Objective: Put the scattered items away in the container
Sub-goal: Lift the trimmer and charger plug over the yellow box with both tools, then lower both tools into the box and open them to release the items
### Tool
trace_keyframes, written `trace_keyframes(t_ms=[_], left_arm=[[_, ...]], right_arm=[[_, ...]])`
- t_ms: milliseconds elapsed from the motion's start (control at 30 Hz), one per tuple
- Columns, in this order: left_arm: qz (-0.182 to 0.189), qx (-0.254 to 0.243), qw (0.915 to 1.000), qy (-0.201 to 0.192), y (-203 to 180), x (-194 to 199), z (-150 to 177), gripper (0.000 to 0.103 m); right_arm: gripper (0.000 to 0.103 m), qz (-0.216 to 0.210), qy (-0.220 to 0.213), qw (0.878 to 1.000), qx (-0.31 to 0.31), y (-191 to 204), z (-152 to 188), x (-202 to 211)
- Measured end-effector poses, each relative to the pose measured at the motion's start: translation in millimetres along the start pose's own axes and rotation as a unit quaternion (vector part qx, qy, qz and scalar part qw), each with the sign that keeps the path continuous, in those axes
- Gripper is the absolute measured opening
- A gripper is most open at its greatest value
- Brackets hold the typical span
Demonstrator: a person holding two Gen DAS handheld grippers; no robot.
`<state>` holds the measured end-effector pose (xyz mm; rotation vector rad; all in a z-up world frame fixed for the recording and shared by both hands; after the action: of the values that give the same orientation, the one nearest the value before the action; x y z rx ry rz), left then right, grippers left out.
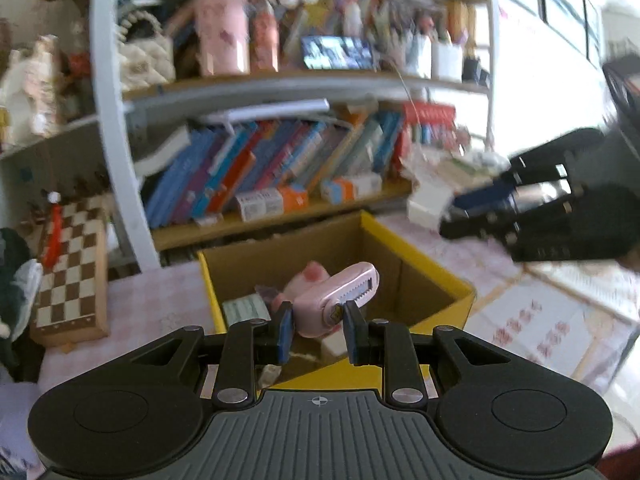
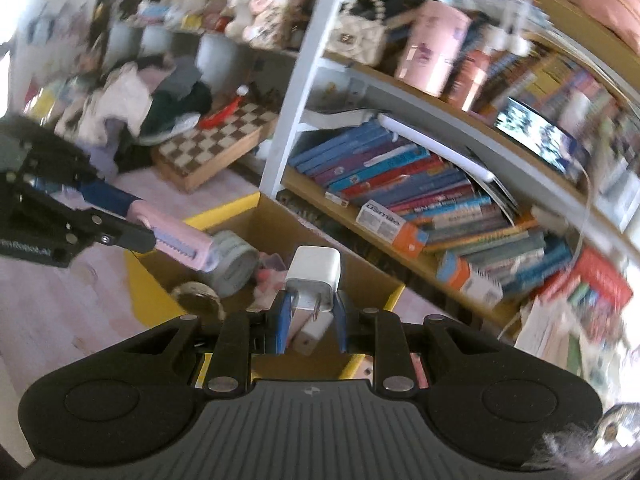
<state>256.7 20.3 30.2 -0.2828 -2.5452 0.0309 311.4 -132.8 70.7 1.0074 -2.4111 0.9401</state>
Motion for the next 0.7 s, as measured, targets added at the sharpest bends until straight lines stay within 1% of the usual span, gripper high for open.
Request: trace_keyframes(t_ms=[133, 200, 300, 400, 467, 567, 700], left_arm=[[0.007, -0.035, 0.9986, 0.039, 4, -24, -9, 0.024], [0.009, -0.038, 0.998, 0.05, 7, -33, -14, 0.024], [0.011, -0.029, 0.9973, 0.067, 13, -46, -20, 0.024], [0.01, -0.015, 0.9958, 0.09, 20, -59, -19, 0.024], [0.01, -0.003, 0.9943, 0.106, 24, -67, -15, 0.024], [0.012, 0.016, 0.9911, 0.132, 28, -78, -5, 0.024], [0.015, 0.023, 0.9872, 0.157, 28, -91, 1, 0.024]], right_arm=[[0.022, -0.029, 0.025, 0.999, 0.036, -9, -1, -30], [0.022, -0.049, 0.038, 0.997, 0.056, -8, -1, -44], [0.022, -0.081, 0.055, 0.991, 0.09, -3, -1, -62], [0.022, -0.105, 0.068, 0.986, 0.107, 0, 1, -78], [0.022, -0.118, 0.073, 0.984, 0.109, 1, 3, -88], [0.022, -0.148, 0.091, 0.98, 0.099, 1, 9, -103], [0.022, -0.183, 0.114, 0.972, 0.097, 3, 17, -120]])
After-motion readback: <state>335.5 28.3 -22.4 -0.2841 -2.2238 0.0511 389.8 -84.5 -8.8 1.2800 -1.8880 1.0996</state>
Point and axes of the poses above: each gripper's, at about its wrist camera, not at the fingertips, and x roughly against the way its jaws point, y to its left, z to its underside, the point moved 5 cm from there along -x, roughly the way its jaws point, and after that the axes turned 9 degrees about x, right-handed, at the moved point
